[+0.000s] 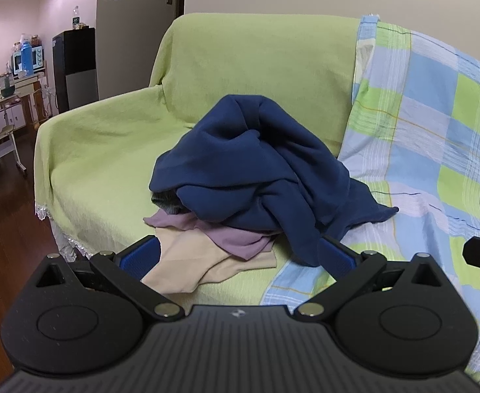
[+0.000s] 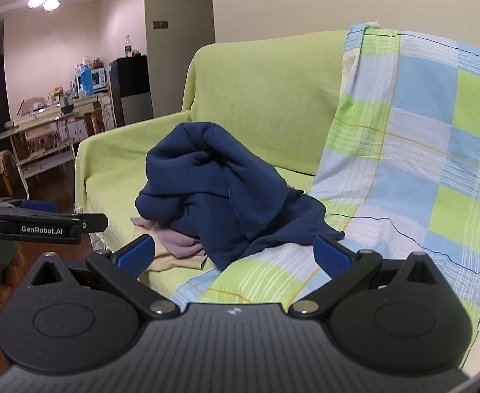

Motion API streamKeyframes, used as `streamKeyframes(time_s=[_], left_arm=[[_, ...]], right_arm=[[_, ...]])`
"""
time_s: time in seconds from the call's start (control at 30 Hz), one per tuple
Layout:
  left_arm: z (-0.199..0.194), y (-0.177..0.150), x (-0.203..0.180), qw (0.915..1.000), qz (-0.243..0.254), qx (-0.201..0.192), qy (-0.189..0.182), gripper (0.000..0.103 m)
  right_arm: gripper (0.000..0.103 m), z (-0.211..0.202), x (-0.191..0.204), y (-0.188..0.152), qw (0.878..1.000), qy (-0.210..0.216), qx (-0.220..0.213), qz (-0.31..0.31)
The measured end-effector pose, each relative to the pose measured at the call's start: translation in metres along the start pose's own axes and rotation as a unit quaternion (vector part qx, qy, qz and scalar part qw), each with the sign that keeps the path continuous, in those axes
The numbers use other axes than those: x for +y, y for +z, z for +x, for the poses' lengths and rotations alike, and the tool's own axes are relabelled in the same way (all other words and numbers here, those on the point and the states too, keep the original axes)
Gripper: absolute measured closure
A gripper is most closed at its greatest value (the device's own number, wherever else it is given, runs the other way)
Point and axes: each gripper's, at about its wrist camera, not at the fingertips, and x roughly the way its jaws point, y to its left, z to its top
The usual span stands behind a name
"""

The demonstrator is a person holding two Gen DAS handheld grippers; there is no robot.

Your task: Fold clothes

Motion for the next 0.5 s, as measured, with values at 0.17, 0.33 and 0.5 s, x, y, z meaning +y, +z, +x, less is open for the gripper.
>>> streamKeyframes(time_s=[0.17, 0.33, 0.5], left_arm=[[0.001, -0.001, -0.004, 1.0, 0.005, -0.003, -0.002, 0.0], [0.005, -0.004, -0.005, 1.0, 0.008, 0.001, -0.002, 0.001], [0.008, -0.007, -0.007, 0.9999, 0.01, 0.006, -0.002, 0.001]], right_arm=[[0.001, 0.004, -0.002, 0.0, 1.0, -0.001, 0.006, 0.003], [0.001, 0.011, -0.003, -0.003, 1.0, -0.003, 0.016, 0.003], [0.001, 0.017, -0.005, -0.007, 1.0, -0.005, 0.028, 0.005]])
